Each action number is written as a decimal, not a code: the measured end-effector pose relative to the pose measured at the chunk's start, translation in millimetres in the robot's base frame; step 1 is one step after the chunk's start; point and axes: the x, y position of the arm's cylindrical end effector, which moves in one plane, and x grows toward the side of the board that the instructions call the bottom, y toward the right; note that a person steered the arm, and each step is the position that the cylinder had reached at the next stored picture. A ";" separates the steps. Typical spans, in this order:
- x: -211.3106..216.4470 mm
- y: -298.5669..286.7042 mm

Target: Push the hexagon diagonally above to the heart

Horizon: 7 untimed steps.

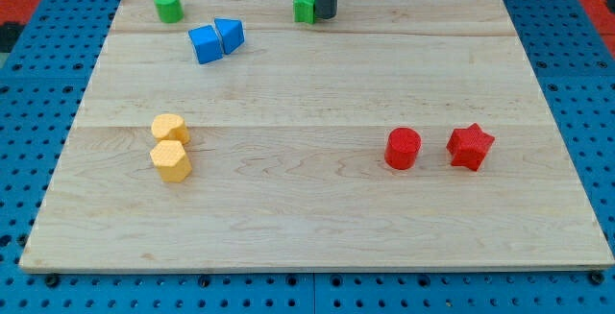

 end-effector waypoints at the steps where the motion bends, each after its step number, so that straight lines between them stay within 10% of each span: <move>1: 3.4 7.2; 7: 89.6 50.0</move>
